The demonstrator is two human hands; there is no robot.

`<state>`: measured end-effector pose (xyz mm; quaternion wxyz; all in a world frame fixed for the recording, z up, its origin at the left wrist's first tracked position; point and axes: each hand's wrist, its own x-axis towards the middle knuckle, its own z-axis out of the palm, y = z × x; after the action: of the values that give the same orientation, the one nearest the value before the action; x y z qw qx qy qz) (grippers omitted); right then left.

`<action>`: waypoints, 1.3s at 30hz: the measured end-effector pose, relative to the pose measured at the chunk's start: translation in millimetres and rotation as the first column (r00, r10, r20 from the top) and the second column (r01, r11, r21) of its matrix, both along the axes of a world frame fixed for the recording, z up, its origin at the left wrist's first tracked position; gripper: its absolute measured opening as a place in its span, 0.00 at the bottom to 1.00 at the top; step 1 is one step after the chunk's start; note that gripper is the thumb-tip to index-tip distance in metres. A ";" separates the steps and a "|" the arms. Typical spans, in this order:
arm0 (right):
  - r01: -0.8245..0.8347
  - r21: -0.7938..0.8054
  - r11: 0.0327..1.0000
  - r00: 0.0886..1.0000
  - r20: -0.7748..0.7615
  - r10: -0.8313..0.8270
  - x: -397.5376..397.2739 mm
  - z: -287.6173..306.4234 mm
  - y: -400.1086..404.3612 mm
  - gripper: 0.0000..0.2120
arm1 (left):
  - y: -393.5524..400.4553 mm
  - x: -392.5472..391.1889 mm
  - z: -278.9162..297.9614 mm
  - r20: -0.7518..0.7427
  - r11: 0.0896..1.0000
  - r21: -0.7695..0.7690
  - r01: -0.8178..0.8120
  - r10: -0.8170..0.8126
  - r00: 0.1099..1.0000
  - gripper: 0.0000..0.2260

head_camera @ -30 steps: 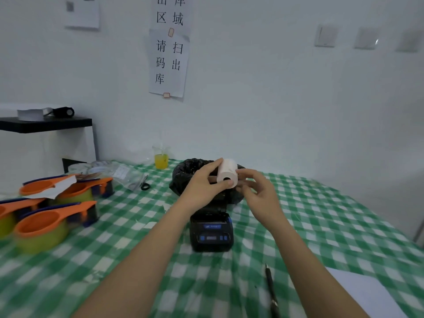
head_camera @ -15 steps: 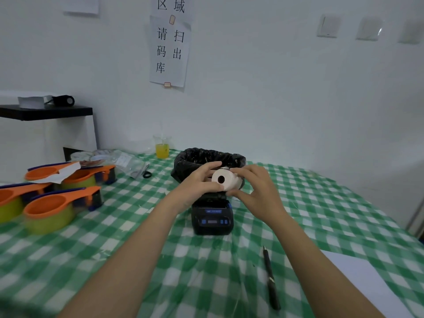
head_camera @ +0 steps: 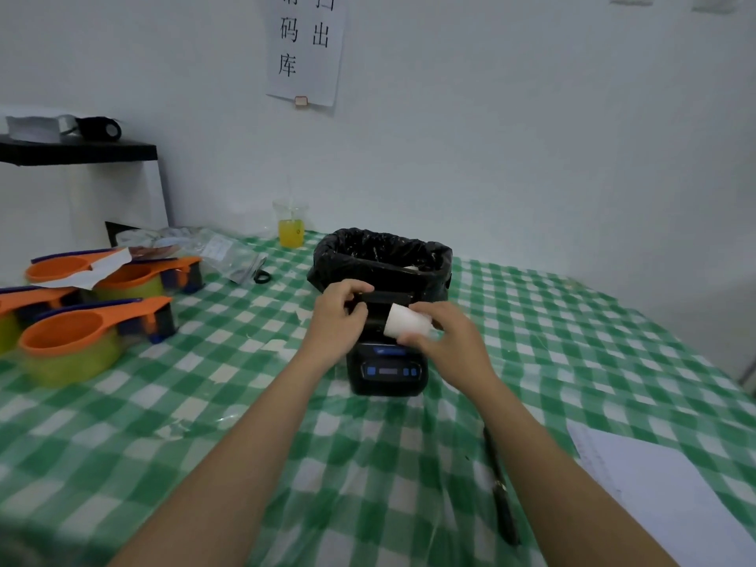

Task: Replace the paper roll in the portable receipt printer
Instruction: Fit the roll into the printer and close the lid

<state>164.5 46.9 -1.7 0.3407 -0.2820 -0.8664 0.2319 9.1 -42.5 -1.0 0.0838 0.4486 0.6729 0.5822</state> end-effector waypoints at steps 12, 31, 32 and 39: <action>-0.007 -0.029 1.000 0.985 0.174 0.012 -33.5 -21.4 27.4 0.21 | 27.3 -21.3 -44.4 -0.082 1.000 0.021 -0.021 0.022 0.996 0.12; -0.045 -0.024 0.999 0.969 0.243 0.050 -33.4 -10.4 28.4 0.06 | 25.7 -27.1 -48.0 -0.127 0.999 0.046 0.004 0.002 0.992 0.17; -0.051 -0.016 0.999 0.968 0.247 0.054 -33.5 -10.4 29.5 0.06 | 26.0 -26.2 -48.3 -0.124 0.999 0.031 0.020 -0.016 0.992 0.18; -0.083 0.050 0.995 0.942 0.331 0.062 -37.5 -10.2 33.1 0.04 | 26.9 -24.6 -46.0 -0.088 0.998 -0.021 0.064 -0.066 0.994 0.21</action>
<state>127.0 80.0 -11.8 0.1913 -0.2739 -0.9277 0.1666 -15.6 -15.7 -47.0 0.0769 0.4948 0.6663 0.5525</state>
